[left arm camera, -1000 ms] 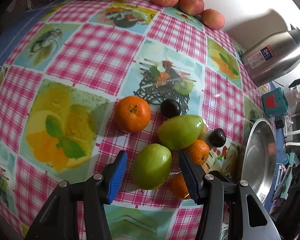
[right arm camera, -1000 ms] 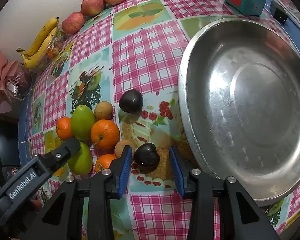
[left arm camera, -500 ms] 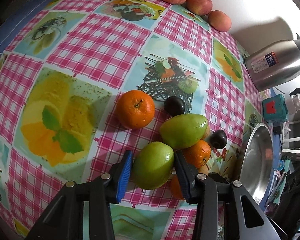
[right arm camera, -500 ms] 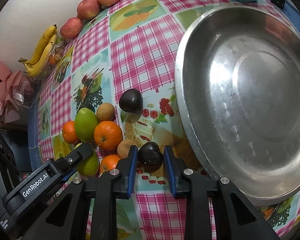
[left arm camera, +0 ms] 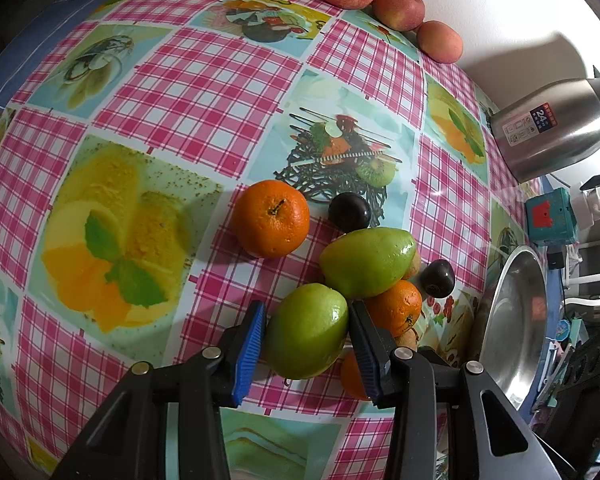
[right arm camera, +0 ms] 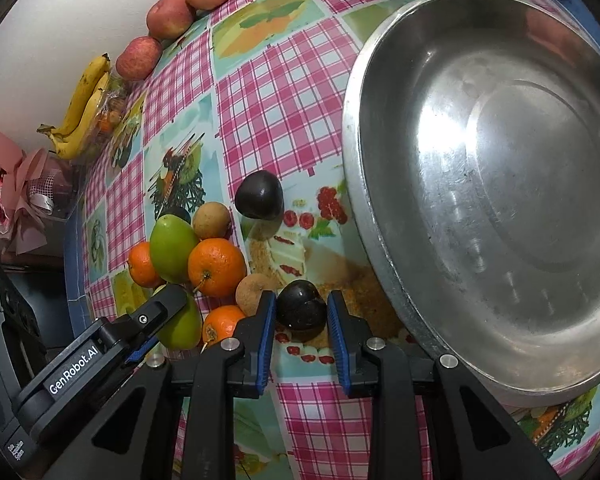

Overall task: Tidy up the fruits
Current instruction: 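Close the left tool on the green apple while the right tool closes on the dark plum, then lift the green apple with the left tool while the right tool lifts the plum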

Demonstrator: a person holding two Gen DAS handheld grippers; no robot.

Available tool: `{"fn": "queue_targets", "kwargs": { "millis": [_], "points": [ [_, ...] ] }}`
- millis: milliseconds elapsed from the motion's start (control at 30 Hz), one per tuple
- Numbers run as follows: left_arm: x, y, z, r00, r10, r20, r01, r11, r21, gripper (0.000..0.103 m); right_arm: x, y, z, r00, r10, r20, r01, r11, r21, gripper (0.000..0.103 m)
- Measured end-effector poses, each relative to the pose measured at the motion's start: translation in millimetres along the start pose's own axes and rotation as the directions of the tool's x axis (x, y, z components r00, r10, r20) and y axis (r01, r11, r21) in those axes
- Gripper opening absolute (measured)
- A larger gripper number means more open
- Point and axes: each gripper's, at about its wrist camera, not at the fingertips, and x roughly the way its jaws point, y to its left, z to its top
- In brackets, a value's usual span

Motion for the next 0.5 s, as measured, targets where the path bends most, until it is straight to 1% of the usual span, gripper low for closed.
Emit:
{"fn": "queue_targets", "kwargs": {
  "millis": [333,500],
  "points": [
    [-0.3,0.7,0.5,1.000,-0.004,-0.001,0.004,1.000,-0.009,0.045,-1.6,7.0,1.0,1.000,0.002,0.014,-0.002,1.000,-0.022,0.025],
    [-7.0,0.4,1.4,1.000,-0.011,0.021,0.011,1.000,-0.004,0.045,-10.3,11.0,3.2,0.999,0.016,0.038,-0.015,1.000,-0.028,0.025]
  ]
}}
